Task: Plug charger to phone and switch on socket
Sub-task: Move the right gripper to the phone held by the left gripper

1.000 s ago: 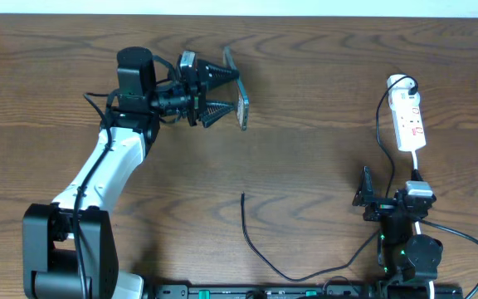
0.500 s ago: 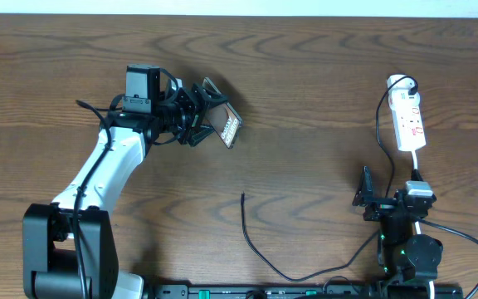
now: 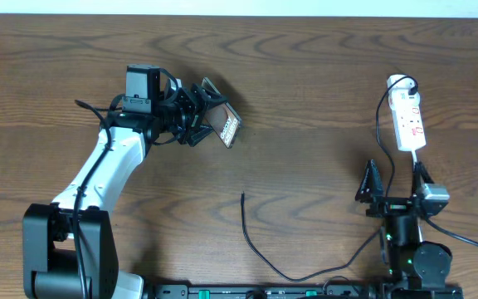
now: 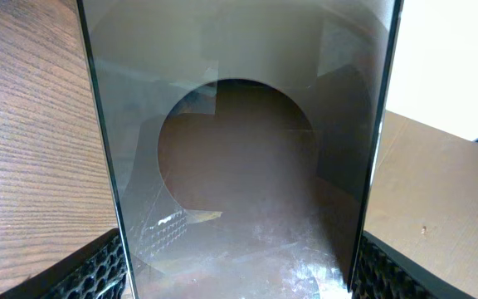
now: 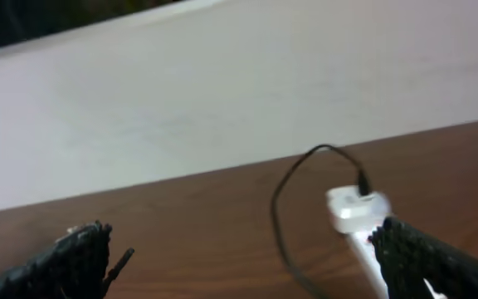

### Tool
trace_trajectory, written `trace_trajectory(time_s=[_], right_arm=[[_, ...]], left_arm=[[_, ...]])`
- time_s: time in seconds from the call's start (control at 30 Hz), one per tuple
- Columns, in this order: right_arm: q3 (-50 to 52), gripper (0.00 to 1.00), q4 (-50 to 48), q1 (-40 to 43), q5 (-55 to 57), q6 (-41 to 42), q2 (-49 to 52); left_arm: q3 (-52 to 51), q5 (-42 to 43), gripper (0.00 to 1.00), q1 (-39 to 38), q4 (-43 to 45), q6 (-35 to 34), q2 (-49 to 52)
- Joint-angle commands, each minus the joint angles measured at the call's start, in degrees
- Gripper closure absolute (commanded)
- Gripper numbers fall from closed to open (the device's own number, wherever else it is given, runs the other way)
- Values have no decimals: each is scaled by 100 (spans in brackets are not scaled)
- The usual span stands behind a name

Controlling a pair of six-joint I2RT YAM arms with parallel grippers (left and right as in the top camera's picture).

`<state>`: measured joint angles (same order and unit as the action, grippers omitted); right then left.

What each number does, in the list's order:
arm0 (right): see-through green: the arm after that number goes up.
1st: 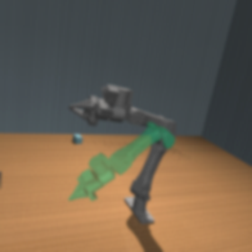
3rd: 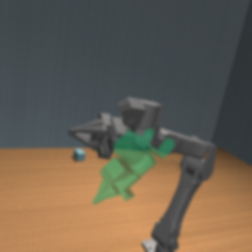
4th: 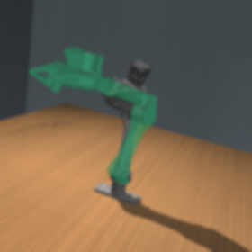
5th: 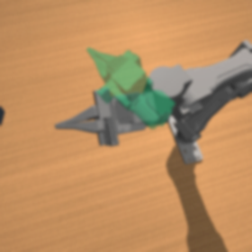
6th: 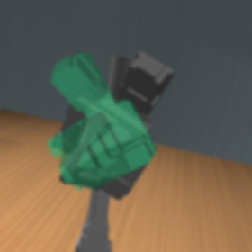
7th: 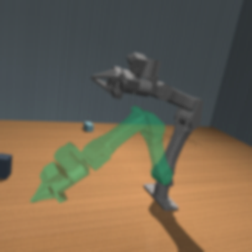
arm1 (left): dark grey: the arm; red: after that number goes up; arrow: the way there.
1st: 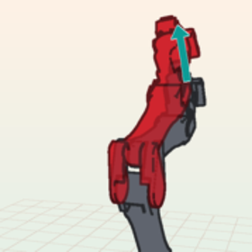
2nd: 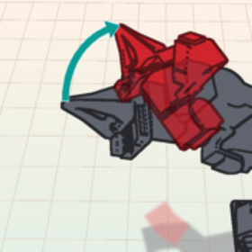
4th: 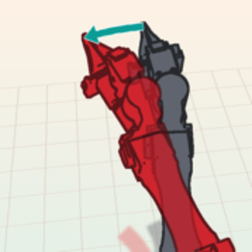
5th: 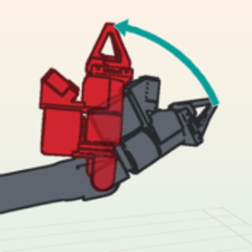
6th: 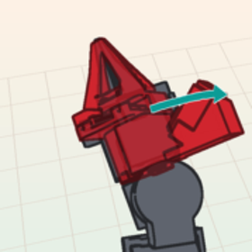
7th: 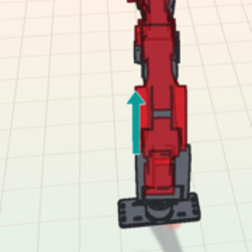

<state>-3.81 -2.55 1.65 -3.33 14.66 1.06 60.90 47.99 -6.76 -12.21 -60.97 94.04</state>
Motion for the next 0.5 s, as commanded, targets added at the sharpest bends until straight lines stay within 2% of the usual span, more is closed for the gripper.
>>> trace_trajectory(time_s=[0.0,0.07,0.17,0.23,0.27,0.33,0.4,0.47], right_arm=[[-942,1,369,-52,-643,455,297],[-1572,1,649,-52,-1137,793,767],[-2623,1,1102,-52,-2170,1558,2006],[-2957,1,1045,-52,-2938,1558,2616],[-3254,1,914,-55,-3783,1561,3292],[-3425,1,428,-59,-4677,1591,4170],[-3423,1,-136,-59,-4940,1871,4889],[-3423,1,-396,-59,-4937,2490,5431]], left_arm=[[120,101,93,31,28,136,-120],[120,101,93,31,26,136,-120],[120,98,93,31,26,136,-120],[120,98,93,31,28,136,-120],[120,90,93,31,28,136,-120],[120,55,93,31,26,129,-120],[120,-33,93,31,26,98,-120],[120,-129,92,31,26,68,-120]])
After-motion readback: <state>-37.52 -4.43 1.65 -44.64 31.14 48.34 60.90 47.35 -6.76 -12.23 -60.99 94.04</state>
